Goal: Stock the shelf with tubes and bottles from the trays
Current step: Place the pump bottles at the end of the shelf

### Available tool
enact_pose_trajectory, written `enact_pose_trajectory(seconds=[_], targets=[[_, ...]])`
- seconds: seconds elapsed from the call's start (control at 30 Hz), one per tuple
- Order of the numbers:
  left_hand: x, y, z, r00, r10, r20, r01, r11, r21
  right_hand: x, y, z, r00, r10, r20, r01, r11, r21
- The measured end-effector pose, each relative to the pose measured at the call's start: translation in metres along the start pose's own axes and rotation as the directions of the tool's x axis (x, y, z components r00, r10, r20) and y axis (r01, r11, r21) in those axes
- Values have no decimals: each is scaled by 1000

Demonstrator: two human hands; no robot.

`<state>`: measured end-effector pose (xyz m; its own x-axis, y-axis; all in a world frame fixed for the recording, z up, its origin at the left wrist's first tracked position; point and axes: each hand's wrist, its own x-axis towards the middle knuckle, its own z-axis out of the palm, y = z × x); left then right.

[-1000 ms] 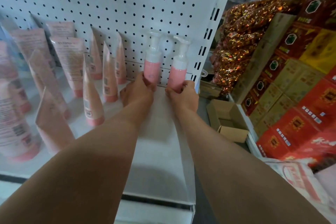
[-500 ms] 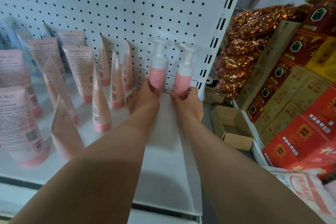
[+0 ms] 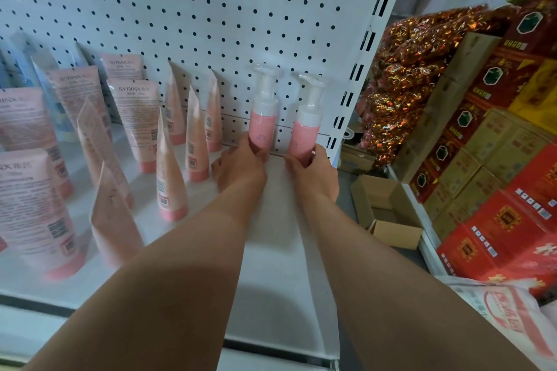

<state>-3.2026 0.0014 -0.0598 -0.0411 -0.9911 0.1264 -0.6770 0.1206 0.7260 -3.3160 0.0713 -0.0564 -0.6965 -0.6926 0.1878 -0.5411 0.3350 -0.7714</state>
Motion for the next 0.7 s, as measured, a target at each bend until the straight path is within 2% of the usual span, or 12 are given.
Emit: enact_pose_trajectory(seconds=[0.23, 0.7], targets=[[0, 0, 0, 1000, 1, 4, -1, 1000, 4, 1, -1, 0, 1000, -5, 23, 7, 998, -55], [-1, 0, 1, 1000, -8, 2, 8, 1000, 0, 0, -3, -1, 1000, 7, 30, -6, 999, -37]])
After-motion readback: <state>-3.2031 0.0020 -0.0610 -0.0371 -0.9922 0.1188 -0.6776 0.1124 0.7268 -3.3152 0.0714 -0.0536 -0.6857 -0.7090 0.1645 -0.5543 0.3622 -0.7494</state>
